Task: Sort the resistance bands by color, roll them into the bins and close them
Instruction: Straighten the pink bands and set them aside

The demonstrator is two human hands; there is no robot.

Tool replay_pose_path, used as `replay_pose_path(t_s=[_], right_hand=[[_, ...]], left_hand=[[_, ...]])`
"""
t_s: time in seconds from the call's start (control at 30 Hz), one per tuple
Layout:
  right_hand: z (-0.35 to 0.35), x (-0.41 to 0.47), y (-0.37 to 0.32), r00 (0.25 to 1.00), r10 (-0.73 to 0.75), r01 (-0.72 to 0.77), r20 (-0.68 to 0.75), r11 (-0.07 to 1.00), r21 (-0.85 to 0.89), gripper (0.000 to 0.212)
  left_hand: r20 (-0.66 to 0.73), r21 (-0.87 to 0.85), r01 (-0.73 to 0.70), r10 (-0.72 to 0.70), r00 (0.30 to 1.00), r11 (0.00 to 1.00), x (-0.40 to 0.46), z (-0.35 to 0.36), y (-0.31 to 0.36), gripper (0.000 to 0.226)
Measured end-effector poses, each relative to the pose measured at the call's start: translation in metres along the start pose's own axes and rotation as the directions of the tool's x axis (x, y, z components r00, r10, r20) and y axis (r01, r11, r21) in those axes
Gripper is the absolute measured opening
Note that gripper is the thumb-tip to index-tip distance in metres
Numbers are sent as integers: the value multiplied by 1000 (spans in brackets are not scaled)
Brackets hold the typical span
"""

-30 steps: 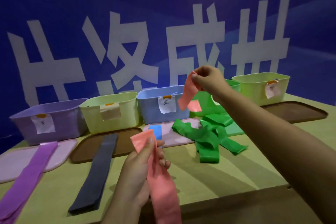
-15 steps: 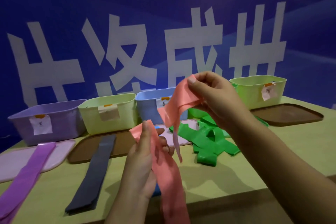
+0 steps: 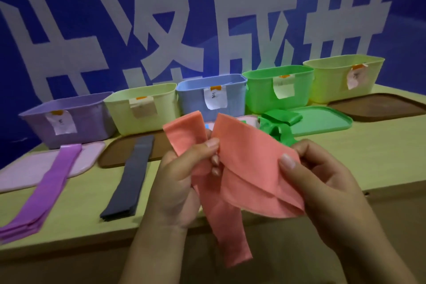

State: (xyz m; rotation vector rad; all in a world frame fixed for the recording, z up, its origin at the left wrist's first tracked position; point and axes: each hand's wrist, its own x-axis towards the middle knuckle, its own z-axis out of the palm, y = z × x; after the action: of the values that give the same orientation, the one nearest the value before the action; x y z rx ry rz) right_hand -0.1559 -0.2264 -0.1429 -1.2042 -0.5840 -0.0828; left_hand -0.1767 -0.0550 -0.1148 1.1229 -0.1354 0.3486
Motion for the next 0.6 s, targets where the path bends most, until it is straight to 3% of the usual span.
replay_pose_path(t_s=[0.1,0.17,0.27,0.33,0.47,0.6], right_hand=[[-10,-4,7,999,-45,45,2,985,-165,61],[-15,-6,8,996,-66,77,56,972,-222,58],[-19,-10,6,982,18,-5,187,997,-72,65],[-18,-11,8,971,77,-70,225,997,-39,50],[-11,-7,17,976,125,-112,176,990,-81,39],[-3,-4,19,986,112,-111,126,994,-9,33]], left_hand=[[66,15,5,-6,998,1000,-3,2,1,17],[87,16,5,-6,996,1000,-2,3,1,16],[96,35,-7,4,995,999,-1,2,1,21],[103,30,-4,1,995,1000,0,1,1,20],[130,54,20,-26,991,998,-2,2,-3,17],[238,150,85,-119,964,985,-4,3,-10,14]])
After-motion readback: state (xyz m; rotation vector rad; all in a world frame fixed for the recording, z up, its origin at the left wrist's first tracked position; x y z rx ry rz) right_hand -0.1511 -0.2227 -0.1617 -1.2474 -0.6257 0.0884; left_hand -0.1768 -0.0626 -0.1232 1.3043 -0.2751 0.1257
